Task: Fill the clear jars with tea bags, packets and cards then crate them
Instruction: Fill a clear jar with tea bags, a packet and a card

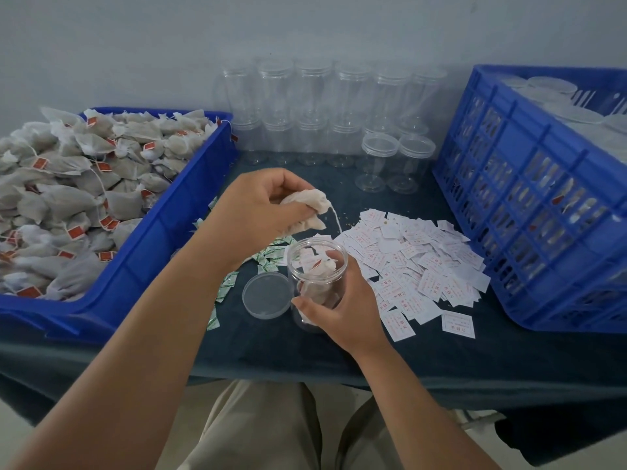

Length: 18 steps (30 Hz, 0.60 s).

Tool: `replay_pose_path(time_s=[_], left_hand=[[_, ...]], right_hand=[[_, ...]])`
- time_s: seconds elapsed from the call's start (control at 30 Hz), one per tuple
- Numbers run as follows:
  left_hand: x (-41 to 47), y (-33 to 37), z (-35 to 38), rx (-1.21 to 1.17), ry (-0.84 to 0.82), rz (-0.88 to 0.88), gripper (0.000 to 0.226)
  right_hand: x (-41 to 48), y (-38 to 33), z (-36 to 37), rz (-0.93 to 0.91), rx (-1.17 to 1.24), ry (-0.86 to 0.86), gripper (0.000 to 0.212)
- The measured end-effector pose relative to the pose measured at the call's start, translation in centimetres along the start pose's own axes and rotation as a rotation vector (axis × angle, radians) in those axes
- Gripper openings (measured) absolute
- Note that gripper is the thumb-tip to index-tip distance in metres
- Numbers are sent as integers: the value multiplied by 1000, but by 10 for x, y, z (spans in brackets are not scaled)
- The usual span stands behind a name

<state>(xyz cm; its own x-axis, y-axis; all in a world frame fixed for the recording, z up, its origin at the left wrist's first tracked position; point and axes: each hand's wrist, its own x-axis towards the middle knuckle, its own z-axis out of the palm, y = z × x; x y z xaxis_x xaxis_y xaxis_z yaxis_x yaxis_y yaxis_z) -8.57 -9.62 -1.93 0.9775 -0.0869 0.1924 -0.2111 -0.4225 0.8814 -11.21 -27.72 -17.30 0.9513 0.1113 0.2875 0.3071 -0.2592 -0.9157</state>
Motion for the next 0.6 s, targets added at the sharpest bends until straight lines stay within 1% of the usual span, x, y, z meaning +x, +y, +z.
replay_pose_path(time_s=[0.07, 0.13, 0.2, 0.27, 0.33, 0.37, 0.4, 0.43, 0.5, 0.53, 0.57, 0.6], left_hand=[[-1, 2, -1, -44, 8, 24, 12], [-1, 3, -2, 47, 19, 75, 14], [0, 1, -1, 179, -14, 70, 12], [1, -1, 5, 344, -102, 9, 16], [-2, -5, 12, 528, -256, -62, 20], [-3, -7, 16, 613, -324, -60, 18], [-5, -7, 20, 685, -361, -22, 16], [-8, -6, 22, 734, -363, 32, 15], [-11, -1, 27, 735, -338, 111, 14], [-11, 1, 30, 738, -353, 117, 22], [-12, 2, 34, 768, -391, 108, 35], [-12, 2, 39, 829, -428, 90, 46]], right_hand=[[0, 1, 0, 1, -6, -2, 92], [0, 0, -1, 1, -23, 1, 91], [0, -1, -1, -4, -23, 7, 89], [1, -1, -1, -15, -26, 12, 89], [1, 0, 0, -21, -31, 4, 85], [0, -1, 0, -17, -42, 1, 84], [0, -2, 0, -13, -57, 1, 83], [0, -3, 1, -6, -70, 2, 81], [0, -3, 1, 10, -75, 3, 71], [0, -3, 0, 14, -74, -2, 66], [0, -4, 0, 13, -76, -10, 63], [1, -4, 0, 10, -86, -18, 62]])
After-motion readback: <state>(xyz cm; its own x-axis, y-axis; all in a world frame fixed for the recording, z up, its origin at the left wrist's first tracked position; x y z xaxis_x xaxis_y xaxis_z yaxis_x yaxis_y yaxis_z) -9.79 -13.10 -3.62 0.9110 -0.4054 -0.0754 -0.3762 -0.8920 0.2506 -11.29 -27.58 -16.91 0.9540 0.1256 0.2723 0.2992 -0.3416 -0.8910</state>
